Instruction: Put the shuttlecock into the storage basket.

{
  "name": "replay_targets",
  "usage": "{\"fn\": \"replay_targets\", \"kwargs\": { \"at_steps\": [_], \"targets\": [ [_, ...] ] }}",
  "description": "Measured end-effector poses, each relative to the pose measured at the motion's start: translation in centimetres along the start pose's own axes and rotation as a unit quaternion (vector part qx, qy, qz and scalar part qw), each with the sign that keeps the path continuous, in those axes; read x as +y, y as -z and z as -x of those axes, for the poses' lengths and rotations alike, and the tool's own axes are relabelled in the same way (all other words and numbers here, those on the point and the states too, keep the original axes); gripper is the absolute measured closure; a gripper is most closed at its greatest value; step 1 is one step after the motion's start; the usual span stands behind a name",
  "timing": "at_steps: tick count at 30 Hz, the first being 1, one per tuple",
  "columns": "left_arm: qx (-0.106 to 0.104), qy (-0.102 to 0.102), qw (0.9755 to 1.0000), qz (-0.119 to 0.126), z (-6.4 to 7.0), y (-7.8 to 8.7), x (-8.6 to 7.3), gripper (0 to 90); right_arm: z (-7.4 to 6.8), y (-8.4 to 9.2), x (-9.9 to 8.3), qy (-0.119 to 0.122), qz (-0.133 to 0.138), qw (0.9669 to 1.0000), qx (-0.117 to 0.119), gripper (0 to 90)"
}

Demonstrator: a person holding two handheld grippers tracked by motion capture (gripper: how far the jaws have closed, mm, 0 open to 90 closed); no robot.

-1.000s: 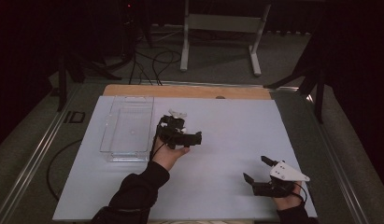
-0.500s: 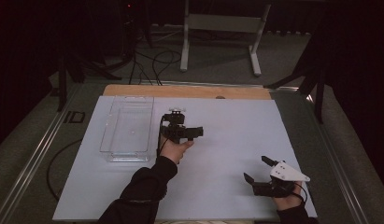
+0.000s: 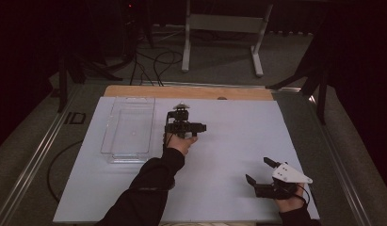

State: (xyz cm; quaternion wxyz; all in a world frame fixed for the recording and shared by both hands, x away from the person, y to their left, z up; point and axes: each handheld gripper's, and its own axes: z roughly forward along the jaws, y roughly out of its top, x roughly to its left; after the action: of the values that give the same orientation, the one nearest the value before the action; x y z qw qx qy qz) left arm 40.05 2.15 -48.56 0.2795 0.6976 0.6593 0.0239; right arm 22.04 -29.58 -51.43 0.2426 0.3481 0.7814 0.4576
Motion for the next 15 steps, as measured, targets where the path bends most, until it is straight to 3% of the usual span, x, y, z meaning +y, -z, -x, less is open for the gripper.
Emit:
{"fn": "replay_targets", "kwargs": {
  "at_steps": [5,7,11,15],
  "targets": [
    [0.011,0.019,0.9996,-0.018,-0.2,-0.8,0.5,4.4,0.0,0.0,0.0,-0.002,-0.001,1.0,-0.002,9.0],
    [0.0,0.035,0.9992,-0.021,-0.5,-1.2,0.6,6.7,0.0,0.0,0.0,-0.001,-0.003,1.0,-0.003,9.0],
    [0.017,0.04,0.9987,-0.026,-0.6,-1.8,0.6,9.8,0.0,-0.1,0.0,-0.001,-0.005,1.0,-0.001,9.0],
    [0.03,0.074,0.9959,-0.043,-1.1,-2.6,0.9,11.2,0.0,0.0,0.0,-0.001,-0.004,1.0,-0.003,9.0]
  ]
}}
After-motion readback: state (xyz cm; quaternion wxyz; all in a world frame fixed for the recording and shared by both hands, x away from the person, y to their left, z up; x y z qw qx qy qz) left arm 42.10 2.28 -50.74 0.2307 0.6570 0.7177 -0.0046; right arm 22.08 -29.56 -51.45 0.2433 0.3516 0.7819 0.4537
